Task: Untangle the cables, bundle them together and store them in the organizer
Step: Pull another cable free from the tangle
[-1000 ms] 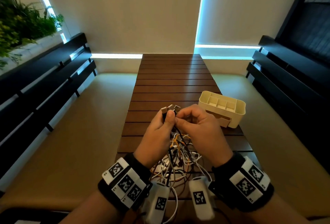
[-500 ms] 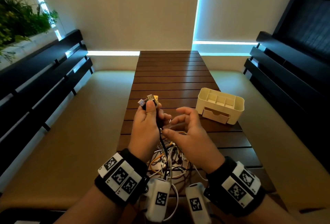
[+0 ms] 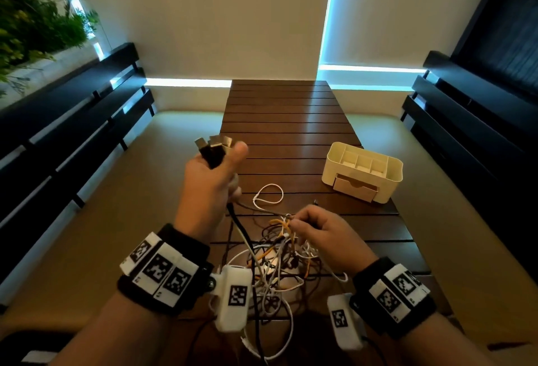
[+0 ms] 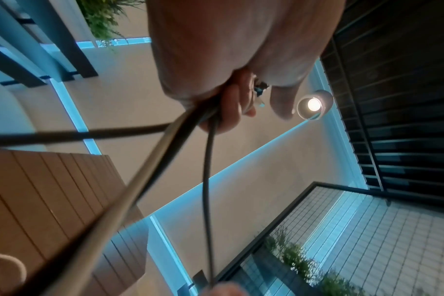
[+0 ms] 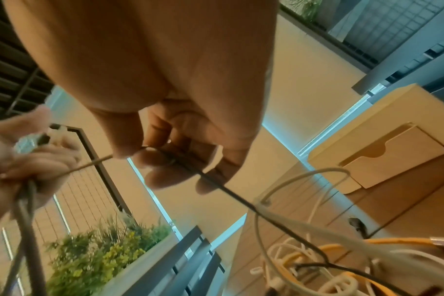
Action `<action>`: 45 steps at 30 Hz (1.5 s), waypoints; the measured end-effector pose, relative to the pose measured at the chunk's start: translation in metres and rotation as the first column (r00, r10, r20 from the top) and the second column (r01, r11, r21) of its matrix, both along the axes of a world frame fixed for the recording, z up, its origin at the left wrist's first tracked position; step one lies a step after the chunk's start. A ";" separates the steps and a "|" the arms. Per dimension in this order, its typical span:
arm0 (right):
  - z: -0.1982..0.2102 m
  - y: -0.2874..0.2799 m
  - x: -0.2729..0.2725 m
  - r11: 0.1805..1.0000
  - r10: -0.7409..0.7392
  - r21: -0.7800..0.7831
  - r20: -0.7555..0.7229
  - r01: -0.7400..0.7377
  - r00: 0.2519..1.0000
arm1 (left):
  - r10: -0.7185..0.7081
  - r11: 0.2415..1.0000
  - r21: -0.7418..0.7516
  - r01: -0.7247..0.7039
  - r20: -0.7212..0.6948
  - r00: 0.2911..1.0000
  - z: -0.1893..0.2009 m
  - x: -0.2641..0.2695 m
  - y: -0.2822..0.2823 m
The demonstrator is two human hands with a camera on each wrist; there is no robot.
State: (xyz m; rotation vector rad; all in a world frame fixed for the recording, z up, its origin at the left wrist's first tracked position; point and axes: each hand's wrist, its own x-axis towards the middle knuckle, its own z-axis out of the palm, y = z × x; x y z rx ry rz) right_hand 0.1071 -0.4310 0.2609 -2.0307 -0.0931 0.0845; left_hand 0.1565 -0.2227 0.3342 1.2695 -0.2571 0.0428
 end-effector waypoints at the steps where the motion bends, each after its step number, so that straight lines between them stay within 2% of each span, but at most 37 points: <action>1: 0.003 -0.001 0.000 0.999 -0.030 0.044 0.030 0.029 0.999 | -0.015 0.999 0.052 0.015 0.004 1.000 -0.003 0.000 -0.001; 4: 0.018 0.000 0.004 0.984 -0.105 0.157 0.139 0.082 0.985 | -0.054 0.982 0.181 0.057 -0.026 0.998 -0.015 -0.001 -0.009; 8: 0.036 0.005 0.003 0.981 -0.091 0.190 0.263 0.041 0.961 | -0.135 0.939 0.317 0.135 -0.023 0.991 -0.023 -0.008 -0.023; 13: 0.043 0.006 0.007 0.981 -0.090 0.192 0.345 0.024 0.934 | -0.333 0.866 0.364 0.342 -0.090 0.939 -0.018 -0.014 -0.026; 15: 0.038 0.004 0.008 0.982 -0.087 0.188 0.327 0.026 0.941 | -0.346 0.854 0.385 0.349 -0.081 0.935 -0.015 -0.015 -0.024; 17: 0.028 0.003 0.008 0.972 -0.080 0.232 0.243 0.022 0.967 | -0.290 0.884 0.366 0.290 -0.056 0.955 -0.009 -0.014 -0.021; 20: 0.006 -0.004 0.011 0.971 -0.112 0.226 0.141 0.078 0.984 | -0.230 0.952 0.192 0.237 -0.058 0.971 0.000 -0.007 -0.011; 22: -0.002 -0.011 0.013 0.972 -0.152 0.194 0.109 0.129 0.982 | -0.199 0.970 0.123 0.209 -0.086 0.976 0.000 -0.002 -0.002; 23: -0.002 -0.013 0.015 0.970 -0.177 0.187 0.113 0.154 0.978 | -0.174 0.970 0.155 0.190 -0.110 0.979 -0.004 0.001 0.002; 25: 0.005 -0.016 0.019 0.960 -0.239 0.189 0.168 0.207 0.956 | -0.079 0.915 0.380 0.137 -0.162 0.984 -0.016 0.005 0.007; 27: 0.020 -0.021 0.023 0.958 -0.278 0.150 0.266 0.245 0.923 | 0.034 0.768 0.635 0.090 -0.180 0.983 -0.028 0.008 0.009; 28: 0.028 -0.024 0.025 0.963 -0.269 0.095 0.321 0.252 0.908 | 0.095 0.716 0.696 0.053 -0.171 0.981 -0.031 0.008 0.009; 31: 0.039 -0.029 0.028 0.960 -0.128 -0.170 0.434 0.221 0.892 | 0.274 0.677 0.721 -0.147 -0.062 0.960 -0.024 0.008 0.009; 32: 0.038 -0.028 0.029 0.946 -0.054 -0.265 0.440 0.187 0.896 | 0.290 0.670 0.714 -0.202 -0.001 0.957 -0.019 0.007 0.007; 33: 0.036 -0.024 0.029 0.933 0.010 -0.328 0.431 0.146 0.902 | 0.268 0.665 0.711 -0.229 0.059 0.962 -0.014 0.004 0.003; 35: 0.034 -0.013 0.028 0.935 0.079 -0.345 0.435 0.085 0.897 | 0.135 0.681 0.708 -0.187 0.130 0.982 -0.005 -0.005 -0.010; 39: 0.052 0.007 0.022 0.984 0.050 -0.173 0.537 0.051 0.842 | -0.168 0.707 0.706 0.042 0.110 0.980 -0.009 -0.014 -0.031; 42: 0.056 0.003 0.020 0.995 0.019 -0.095 0.543 0.038 0.840 | -0.181 0.750 0.661 0.024 0.169 0.969 -0.010 -0.013 -0.033; 43: 0.051 0.000 0.019 0.998 0.014 -0.056 0.497 0.016 0.868 | -0.172 0.753 0.658 0.002 0.193 0.966 -0.008 -0.012 -0.032; 45: 0.038 -0.004 0.018 0.997 -0.022 0.079 0.311 -0.003 0.950 | -0.150 0.780 0.626 -0.021 0.218 0.964 -0.002 -0.008 -0.030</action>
